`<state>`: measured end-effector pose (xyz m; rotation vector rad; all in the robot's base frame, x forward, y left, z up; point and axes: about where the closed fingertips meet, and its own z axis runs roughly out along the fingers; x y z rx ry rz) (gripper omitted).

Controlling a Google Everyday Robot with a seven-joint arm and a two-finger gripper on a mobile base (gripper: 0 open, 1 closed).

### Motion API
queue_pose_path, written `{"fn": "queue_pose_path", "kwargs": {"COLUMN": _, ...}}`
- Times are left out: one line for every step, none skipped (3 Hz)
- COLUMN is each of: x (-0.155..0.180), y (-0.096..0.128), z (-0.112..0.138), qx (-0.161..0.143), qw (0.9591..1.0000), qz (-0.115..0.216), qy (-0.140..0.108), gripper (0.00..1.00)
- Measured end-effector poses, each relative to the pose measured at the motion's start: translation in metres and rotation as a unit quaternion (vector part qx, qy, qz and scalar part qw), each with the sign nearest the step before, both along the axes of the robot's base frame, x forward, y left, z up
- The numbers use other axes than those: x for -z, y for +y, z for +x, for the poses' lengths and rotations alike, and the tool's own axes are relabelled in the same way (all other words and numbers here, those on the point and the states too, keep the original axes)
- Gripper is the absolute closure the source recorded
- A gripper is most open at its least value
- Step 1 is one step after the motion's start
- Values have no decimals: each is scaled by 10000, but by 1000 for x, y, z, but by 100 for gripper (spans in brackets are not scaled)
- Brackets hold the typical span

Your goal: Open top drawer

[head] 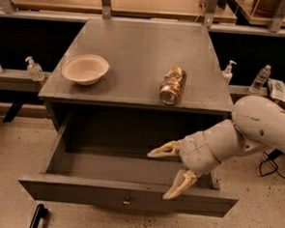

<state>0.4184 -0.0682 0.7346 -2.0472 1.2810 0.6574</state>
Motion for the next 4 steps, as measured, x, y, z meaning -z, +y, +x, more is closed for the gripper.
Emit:
{"fn": "queue_pose_path", "kwargs": {"x": -24, "y": -9, "z": 28, "qx": 330, "qw": 9987, "qz": 365, "qy": -107, "gripper": 26}}
{"fn": "queue_pose_path", "kwargs": {"x": -32, "y": -18, "z": 38, "qx": 472, "qw": 9966, "qz": 677, "qy": 1, "gripper": 7}}
{"fn": "queue_pose_path", "kwargs": {"x": -32, "y": -16, "z": 38, "qx": 457, "qw": 9966, "qz": 686, "qy": 3, "gripper": 0}}
{"fn": "queue_pose_path", "kwargs": {"x": -32, "y": -16, "z": 38, "qx": 457, "qw": 9966, "qz": 686, "qy": 3, "gripper": 0}}
